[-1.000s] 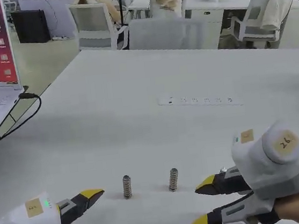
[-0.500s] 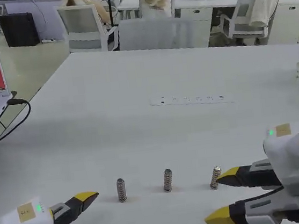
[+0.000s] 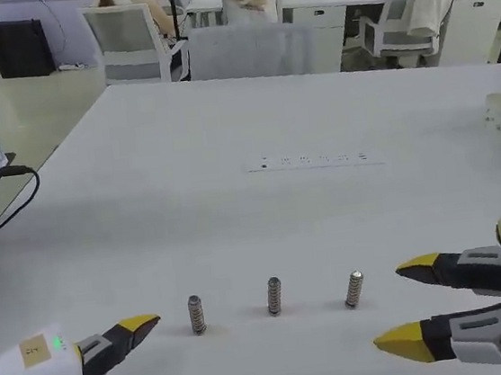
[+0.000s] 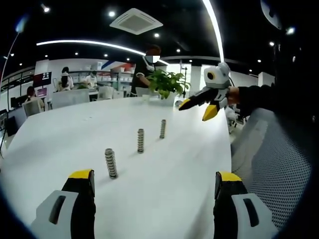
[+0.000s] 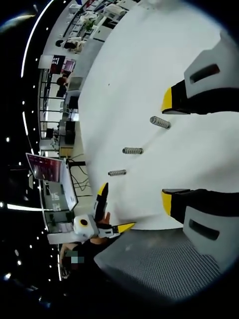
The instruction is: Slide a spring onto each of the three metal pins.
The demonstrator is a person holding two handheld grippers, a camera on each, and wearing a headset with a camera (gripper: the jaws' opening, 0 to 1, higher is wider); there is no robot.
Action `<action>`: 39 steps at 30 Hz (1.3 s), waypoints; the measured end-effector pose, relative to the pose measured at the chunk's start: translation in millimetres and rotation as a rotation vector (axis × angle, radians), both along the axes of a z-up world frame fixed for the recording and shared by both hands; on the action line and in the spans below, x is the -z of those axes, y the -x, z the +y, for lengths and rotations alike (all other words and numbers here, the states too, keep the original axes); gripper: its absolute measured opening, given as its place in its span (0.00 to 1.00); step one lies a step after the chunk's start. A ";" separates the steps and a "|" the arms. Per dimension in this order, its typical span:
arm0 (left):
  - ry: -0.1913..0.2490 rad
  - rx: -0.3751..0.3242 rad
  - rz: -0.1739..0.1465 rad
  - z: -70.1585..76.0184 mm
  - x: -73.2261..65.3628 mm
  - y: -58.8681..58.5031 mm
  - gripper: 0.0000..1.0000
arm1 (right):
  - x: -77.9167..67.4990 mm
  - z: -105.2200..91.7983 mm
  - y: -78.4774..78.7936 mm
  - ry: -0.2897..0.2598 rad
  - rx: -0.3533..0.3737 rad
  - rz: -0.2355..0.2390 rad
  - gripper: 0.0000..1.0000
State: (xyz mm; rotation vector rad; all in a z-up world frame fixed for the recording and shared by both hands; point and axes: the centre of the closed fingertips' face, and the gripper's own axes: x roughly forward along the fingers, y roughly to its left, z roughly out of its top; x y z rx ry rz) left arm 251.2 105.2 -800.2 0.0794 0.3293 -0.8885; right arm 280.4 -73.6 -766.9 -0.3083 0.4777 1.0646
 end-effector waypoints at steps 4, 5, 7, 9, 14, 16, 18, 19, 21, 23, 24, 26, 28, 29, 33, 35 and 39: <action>0.002 -0.006 -0.002 0.9 -1.0 -0.7 0.98 | 3.3 -1.1 -0.1 -0.035 -0.005 -0.018 0.64; 0.003 -0.007 -0.002 1.0 -1.3 -0.7 0.98 | 4.7 -1.6 -0.3 -0.036 -0.005 -0.020 0.65; 0.004 -0.011 -0.004 1.8 -1.8 -1.0 0.98 | 7.3 -2.5 0.7 -0.039 -0.007 -0.022 0.68; 0.007 -0.016 -0.005 2.3 -2.3 -1.6 0.98 | 9.3 -3.3 -0.5 -0.056 -0.005 -0.037 0.70; 0.009 -0.025 -0.005 3.7 -2.1 -2.2 0.98 | 16.2 -2.1 -2.0 -0.078 0.003 -0.036 0.75; 0.010 -0.025 -0.006 3.5 -2.6 -2.2 0.98 | 10.3 3.0 -3.3 -0.130 0.000 -0.064 0.81; 0.012 -0.030 -0.005 4.0 -2.7 -2.6 0.98 | 14.3 2.5 -3.8 -0.119 0.004 -0.053 0.82; 0.013 -0.031 -0.005 4.2 -2.8 -2.6 0.98 | 16.5 2.0 -3.9 -0.110 0.002 -0.060 0.83; 0.016 -0.035 -0.006 4.3 -3.2 -2.6 0.98 | 21.1 0.6 -3.9 -0.107 0.002 -0.059 0.84; 0.018 -0.040 -0.007 4.7 -3.1 -2.8 0.98 | 23.8 -0.2 -3.6 -0.121 0.006 -0.057 0.88; 0.021 -0.042 -0.007 4.9 -3.2 -2.9 0.98 | 24.3 0.2 -2.5 -0.122 0.005 -0.055 0.88; 0.023 -0.046 -0.006 5.8 -2.2 -3.3 0.98 | 26.3 1.0 -1.4 -0.115 0.003 -0.054 0.89; 0.026 -0.053 -0.003 7.6 -0.5 -4.1 0.98 | 25.7 1.9 -1.4 -0.118 0.002 -0.054 0.90; 0.030 -0.057 -0.001 7.9 -0.5 -4.4 0.98 | 24.1 2.6 -2.4 -0.126 0.005 -0.057 0.91; 0.034 -0.063 -0.001 9.1 -0.3 -5.3 0.98 | 21.8 3.0 -3.6 -0.131 0.009 -0.061 0.91; 0.034 -0.066 -0.001 10.3 0.0 -5.9 0.98 | 21.9 2.5 -4.4 -0.132 0.014 -0.060 0.91; 0.038 -0.076 0.000 12.2 0.1 -7.3 0.98 | 22.9 1.4 -4.8 -0.132 0.021 -0.056 0.91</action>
